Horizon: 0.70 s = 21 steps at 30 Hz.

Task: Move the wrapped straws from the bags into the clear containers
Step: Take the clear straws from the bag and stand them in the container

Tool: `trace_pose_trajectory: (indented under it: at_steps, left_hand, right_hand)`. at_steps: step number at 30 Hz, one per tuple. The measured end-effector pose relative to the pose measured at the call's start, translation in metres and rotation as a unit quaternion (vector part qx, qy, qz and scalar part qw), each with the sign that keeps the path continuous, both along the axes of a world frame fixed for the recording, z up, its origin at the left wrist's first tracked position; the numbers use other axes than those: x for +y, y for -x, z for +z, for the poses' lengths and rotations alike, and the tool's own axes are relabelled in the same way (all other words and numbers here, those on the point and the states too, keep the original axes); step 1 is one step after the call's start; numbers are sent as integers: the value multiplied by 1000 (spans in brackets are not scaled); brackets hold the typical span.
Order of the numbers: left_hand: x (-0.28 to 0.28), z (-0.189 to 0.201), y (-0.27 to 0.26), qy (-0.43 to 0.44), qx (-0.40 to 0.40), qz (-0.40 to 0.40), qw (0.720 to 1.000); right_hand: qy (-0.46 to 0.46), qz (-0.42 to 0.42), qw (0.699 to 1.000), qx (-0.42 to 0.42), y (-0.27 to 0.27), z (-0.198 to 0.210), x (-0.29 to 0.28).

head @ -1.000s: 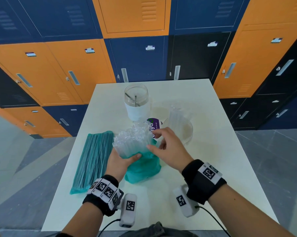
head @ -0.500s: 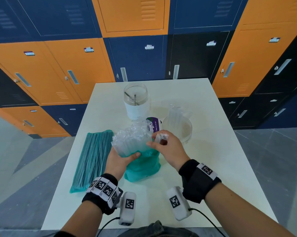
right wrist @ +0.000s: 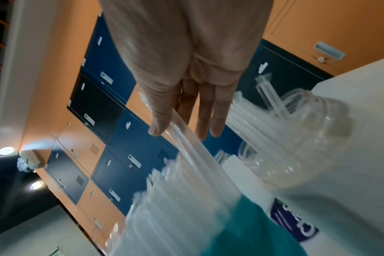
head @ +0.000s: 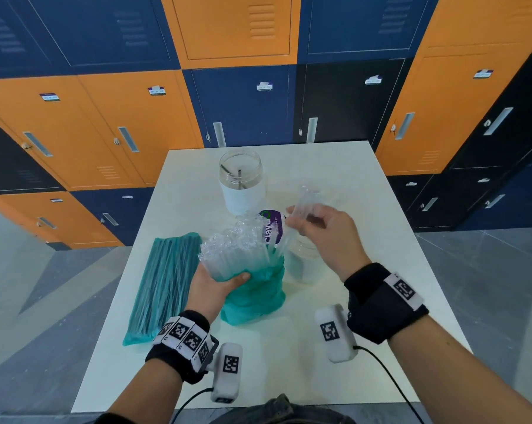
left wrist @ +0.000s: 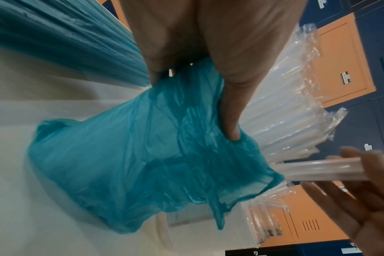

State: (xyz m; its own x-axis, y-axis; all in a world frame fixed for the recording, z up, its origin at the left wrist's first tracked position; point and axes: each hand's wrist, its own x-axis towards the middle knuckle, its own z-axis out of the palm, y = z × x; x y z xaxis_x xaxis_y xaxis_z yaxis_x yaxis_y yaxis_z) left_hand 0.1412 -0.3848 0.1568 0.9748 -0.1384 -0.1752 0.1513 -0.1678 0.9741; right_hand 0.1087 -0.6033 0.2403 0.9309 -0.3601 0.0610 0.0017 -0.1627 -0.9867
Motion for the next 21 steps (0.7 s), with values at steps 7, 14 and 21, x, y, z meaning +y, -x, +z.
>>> trace_pose_trajectory:
  at_steps: [7, 14, 21]
  left_hand:
    - [0, 2, 3, 13, 7, 6, 1000]
    - [0, 4, 5, 3, -2, 4, 1000]
    - [-2, 7, 7, 0, 0, 4, 1000]
  right_hand:
    - [92, -83, 988, -92, -4, 58, -27]
    - [195, -175, 959, -112, -9, 64, -38]
    - [169, -93, 980, 58, -33, -17, -34]
